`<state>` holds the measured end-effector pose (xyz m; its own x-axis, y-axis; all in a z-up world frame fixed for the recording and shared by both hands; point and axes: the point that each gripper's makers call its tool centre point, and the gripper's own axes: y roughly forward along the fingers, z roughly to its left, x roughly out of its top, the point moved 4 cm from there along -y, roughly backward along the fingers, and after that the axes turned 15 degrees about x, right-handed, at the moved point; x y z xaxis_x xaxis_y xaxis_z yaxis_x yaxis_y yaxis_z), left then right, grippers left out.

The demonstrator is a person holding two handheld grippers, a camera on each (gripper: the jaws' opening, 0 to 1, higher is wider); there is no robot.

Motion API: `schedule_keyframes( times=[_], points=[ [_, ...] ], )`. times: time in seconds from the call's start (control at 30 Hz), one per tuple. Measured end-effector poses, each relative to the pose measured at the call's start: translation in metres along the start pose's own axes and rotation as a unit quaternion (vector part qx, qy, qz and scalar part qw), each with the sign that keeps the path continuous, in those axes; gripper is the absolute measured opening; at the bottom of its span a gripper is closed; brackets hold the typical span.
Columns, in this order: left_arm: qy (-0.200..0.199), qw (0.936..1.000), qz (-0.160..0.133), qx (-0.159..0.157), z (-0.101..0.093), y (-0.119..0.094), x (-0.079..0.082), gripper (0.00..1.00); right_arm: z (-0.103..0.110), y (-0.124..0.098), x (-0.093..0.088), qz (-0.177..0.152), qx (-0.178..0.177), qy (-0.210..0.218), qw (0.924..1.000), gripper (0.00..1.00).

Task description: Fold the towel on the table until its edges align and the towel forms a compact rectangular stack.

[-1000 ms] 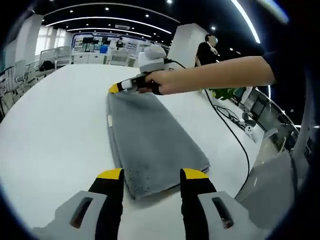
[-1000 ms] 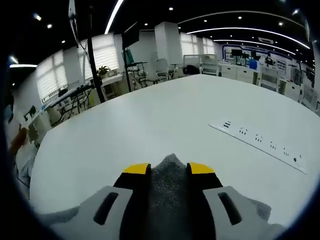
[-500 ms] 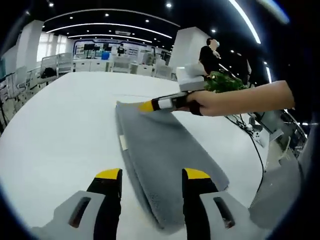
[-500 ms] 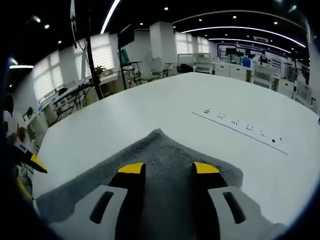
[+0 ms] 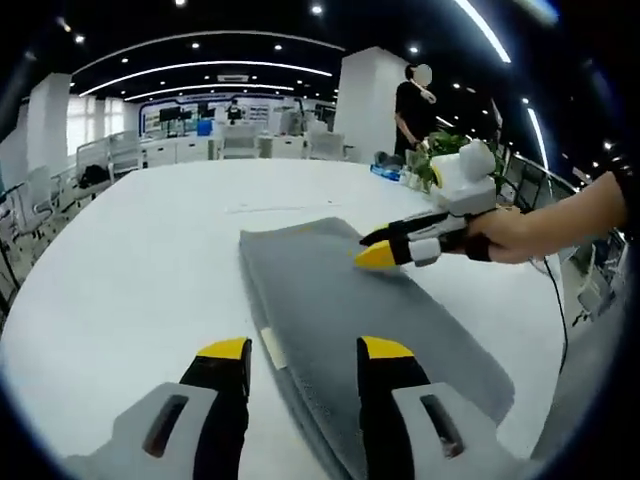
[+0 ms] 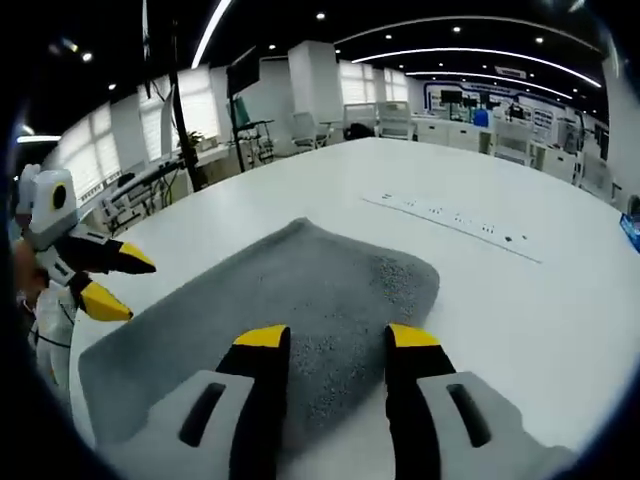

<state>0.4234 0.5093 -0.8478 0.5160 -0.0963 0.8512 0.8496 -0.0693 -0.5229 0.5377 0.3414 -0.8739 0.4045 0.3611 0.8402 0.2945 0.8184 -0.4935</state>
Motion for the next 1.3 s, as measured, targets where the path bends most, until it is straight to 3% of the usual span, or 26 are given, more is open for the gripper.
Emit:
schedule_keyframes(
  times=[0.23, 0.47, 0.73, 0.87, 1.0, 1.17, 1.3],
  points=[
    [0.002, 0.9997, 0.010, 0.022, 0.008, 0.022, -0.001, 0.33, 0.015, -0.025, -0.021, 0.005, -0.001, 0.016, 0.9999, 0.36],
    [-0.005, 0.9988, 0.028, 0.040, 0.014, 0.029, -0.014, 0.28, 0.031, -0.035, -0.046, 0.004, 0.013, 0.032, 0.9994, 0.28],
    [-0.032, 0.9982, 0.039, 0.034, 0.012, 0.033, -0.022, 0.25, 0.039, -0.028, -0.047, 0.002, 0.012, 0.028, 0.9995, 0.18],
    [-0.040, 0.9984, 0.034, 0.022, 0.008, 0.034, -0.026, 0.17, 0.042, -0.028, -0.049, -0.016, 0.006, 0.015, 0.9997, 0.14],
    [-0.023, 0.9986, 0.034, 0.033, 0.004, 0.032, -0.023, 0.14, 0.043, -0.027, -0.051, -0.035, 0.009, 0.018, 0.9992, 0.11],
    [-0.012, 0.9988, 0.036, 0.030, -0.002, 0.032, -0.024, 0.09, 0.047, -0.027, -0.049, -0.027, 0.009, -0.001, 0.9996, 0.07],
    [-0.011, 0.9987, 0.042, 0.028, -0.005, 0.033, -0.024, 0.08, 0.044, -0.030, -0.051, -0.033, 0.012, 0.010, 0.9993, 0.06]
  ],
)
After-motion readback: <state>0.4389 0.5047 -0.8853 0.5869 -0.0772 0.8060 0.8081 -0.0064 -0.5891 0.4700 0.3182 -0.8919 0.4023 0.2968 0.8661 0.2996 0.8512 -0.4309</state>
